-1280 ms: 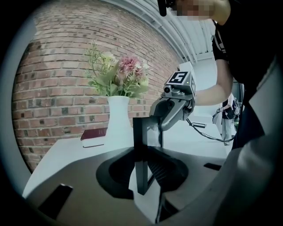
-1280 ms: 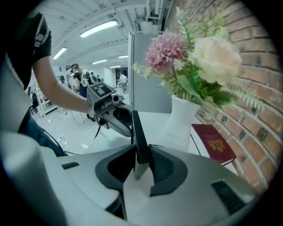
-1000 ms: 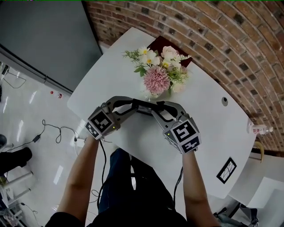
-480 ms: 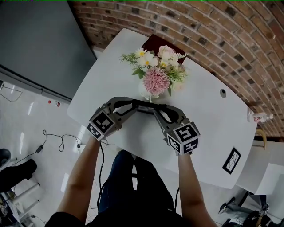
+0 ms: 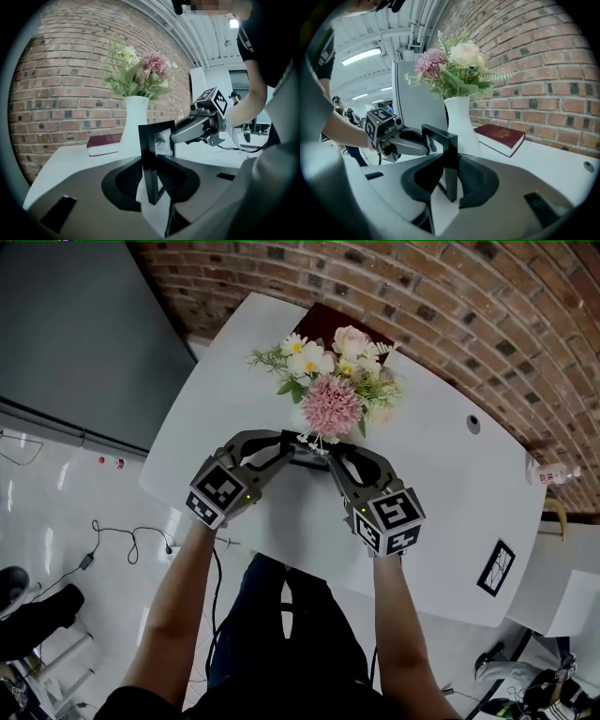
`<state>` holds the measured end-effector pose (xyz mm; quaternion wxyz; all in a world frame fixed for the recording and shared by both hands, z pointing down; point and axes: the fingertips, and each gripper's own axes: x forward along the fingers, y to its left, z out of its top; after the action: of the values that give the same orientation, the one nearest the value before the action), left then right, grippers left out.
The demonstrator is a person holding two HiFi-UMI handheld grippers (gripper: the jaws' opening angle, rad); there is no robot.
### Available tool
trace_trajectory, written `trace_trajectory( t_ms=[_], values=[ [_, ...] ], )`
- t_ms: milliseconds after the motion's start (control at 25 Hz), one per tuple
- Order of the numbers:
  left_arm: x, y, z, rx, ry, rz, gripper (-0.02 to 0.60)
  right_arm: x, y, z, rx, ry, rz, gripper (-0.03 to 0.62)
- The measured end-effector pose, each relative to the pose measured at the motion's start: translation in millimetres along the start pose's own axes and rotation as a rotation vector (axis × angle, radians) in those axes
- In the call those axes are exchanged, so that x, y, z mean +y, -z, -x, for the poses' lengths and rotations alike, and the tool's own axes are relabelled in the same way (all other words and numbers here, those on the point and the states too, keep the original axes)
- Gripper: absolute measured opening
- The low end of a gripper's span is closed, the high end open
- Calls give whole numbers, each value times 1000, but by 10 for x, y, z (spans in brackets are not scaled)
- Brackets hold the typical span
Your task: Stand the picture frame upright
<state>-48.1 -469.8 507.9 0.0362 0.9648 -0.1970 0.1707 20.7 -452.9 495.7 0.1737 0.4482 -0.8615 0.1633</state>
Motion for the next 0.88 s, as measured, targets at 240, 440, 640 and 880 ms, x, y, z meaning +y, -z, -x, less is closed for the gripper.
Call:
trace_trajectory(
  t_ms=[240, 440, 640, 880],
  values=[
    [80, -11, -24, -1, -25, 7, 110, -40, -36, -55, -15, 25, 9, 95],
    [155, -14, -57, 2, -47, 24, 112, -90, -64, -105, -18, 41, 14, 95],
    [196, -39, -98, -5, -70, 31, 114, -138, -85, -121, -23, 69, 24, 95],
    [238, -47, -132, -2, -90, 37, 118, -181, -98, -137, -28, 94, 23, 98]
  ],
)
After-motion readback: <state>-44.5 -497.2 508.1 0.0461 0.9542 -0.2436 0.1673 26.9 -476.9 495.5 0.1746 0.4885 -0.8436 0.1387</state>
